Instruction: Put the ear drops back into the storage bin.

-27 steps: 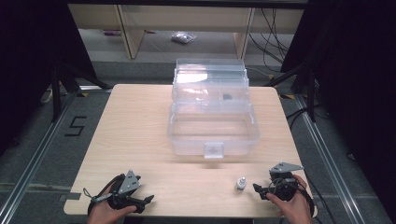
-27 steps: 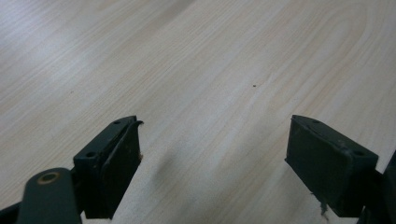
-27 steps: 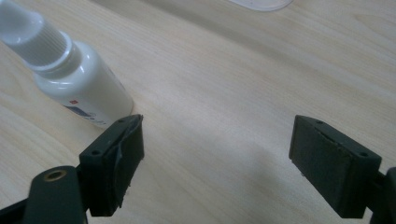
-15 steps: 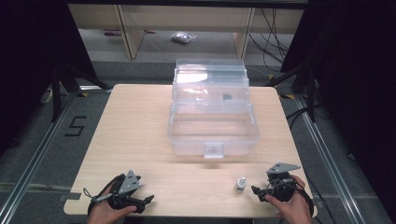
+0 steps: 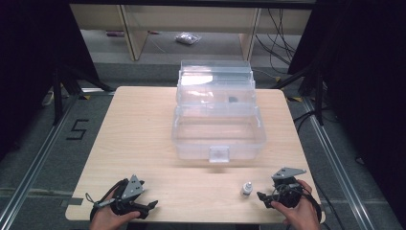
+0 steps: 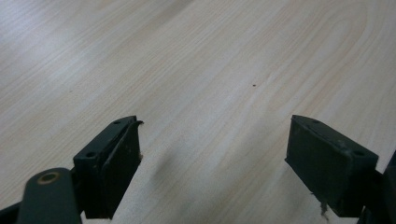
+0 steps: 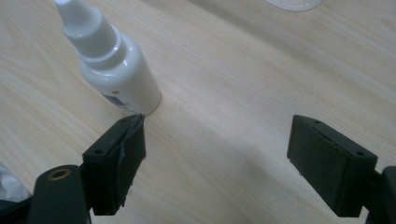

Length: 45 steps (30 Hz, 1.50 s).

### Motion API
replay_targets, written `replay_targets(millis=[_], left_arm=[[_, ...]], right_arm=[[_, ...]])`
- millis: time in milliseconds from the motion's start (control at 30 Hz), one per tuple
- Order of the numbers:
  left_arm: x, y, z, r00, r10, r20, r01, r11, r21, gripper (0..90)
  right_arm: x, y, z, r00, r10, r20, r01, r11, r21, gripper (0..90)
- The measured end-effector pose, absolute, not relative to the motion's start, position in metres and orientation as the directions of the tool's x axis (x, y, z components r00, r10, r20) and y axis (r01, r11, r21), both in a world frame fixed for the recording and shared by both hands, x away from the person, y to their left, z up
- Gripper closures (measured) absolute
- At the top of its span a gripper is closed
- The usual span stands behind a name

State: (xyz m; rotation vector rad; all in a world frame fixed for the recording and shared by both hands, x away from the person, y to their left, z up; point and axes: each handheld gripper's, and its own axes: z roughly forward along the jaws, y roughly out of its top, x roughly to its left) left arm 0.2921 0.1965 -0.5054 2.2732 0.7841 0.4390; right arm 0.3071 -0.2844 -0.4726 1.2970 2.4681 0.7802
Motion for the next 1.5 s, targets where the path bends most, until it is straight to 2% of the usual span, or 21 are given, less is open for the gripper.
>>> replay_targets(millis=[333,400,467,700,733,767,1000,1033,1100,1233,1300,1400,1500], left_arm=[[0.292,0.197,-0.505,0.762,0.643,0.080,0.418,-0.582,0.698,17.3],[0.293,0.197,-0.505,0.765,0.638,0.084,0.415,-0.590,0.693,17.2],[0.293,0.197,-0.505,0.765,0.638,0.084,0.415,-0.590,0.693,17.3],[0.292,0.197,-0.506,0.760,0.644,0.088,0.415,-0.585,0.697,17.3],[0.293,0.199,-0.504,0.775,0.624,0.106,0.403,-0.616,0.677,17.3],[0.292,0.196,-0.506,0.762,0.642,0.087,0.414,-0.585,0.697,17.3],[0.292,0.197,-0.506,0.760,0.645,0.083,0.416,-0.581,0.699,17.3],[0.293,0.198,-0.505,0.775,0.625,0.101,0.405,-0.612,0.679,17.3],[0.292,0.197,-0.506,0.761,0.642,0.088,0.414,-0.586,0.697,17.3],[0.293,0.199,-0.504,0.781,0.616,0.104,0.401,-0.621,0.673,17.2],[0.292,0.197,-0.506,0.761,0.643,0.087,0.414,-0.585,0.697,17.2],[0.293,0.199,-0.505,0.777,0.621,0.104,0.404,-0.618,0.674,17.3],[0.292,0.197,-0.507,0.754,0.653,0.070,0.429,-0.572,0.699,17.3]], right_arm=[[0.304,-0.278,-0.469,-0.608,0.793,0.032,0.680,0.500,0.537,20.8],[0.301,-0.273,-0.468,-0.593,0.803,0.055,0.695,0.476,0.539,20.9],[0.302,-0.273,-0.465,-0.628,0.777,0.029,0.669,0.521,0.530,20.9],[0.302,-0.265,-0.460,-0.657,0.753,0.009,0.643,0.554,0.529,20.9],[0.302,-0.262,-0.459,-0.657,0.754,0.010,0.644,0.554,0.528,21.0],[0.303,-0.262,-0.459,-0.678,0.735,-0.010,0.619,0.578,0.531,21.2],[0.305,-0.249,-0.456,-0.701,0.713,-0.017,0.611,0.613,0.502,22.3],[0.306,-0.245,-0.456,-0.713,0.700,-0.032,0.598,0.631,0.495,23.4],[0.307,-0.242,-0.456,-0.721,0.692,-0.034,0.594,0.643,0.483,23.7],[0.309,-0.236,-0.455,-0.724,0.689,-0.035,0.597,0.652,0.466,25.1],[0.312,-0.230,-0.456,-0.730,0.682,-0.042,0.595,0.666,0.450,26.5],[0.315,-0.226,-0.456,-0.740,0.670,-0.061,0.587,0.687,0.428,28.7],[0.318,-0.223,-0.455,-0.755,0.652,-0.069,0.576,0.710,0.405,31.1]])
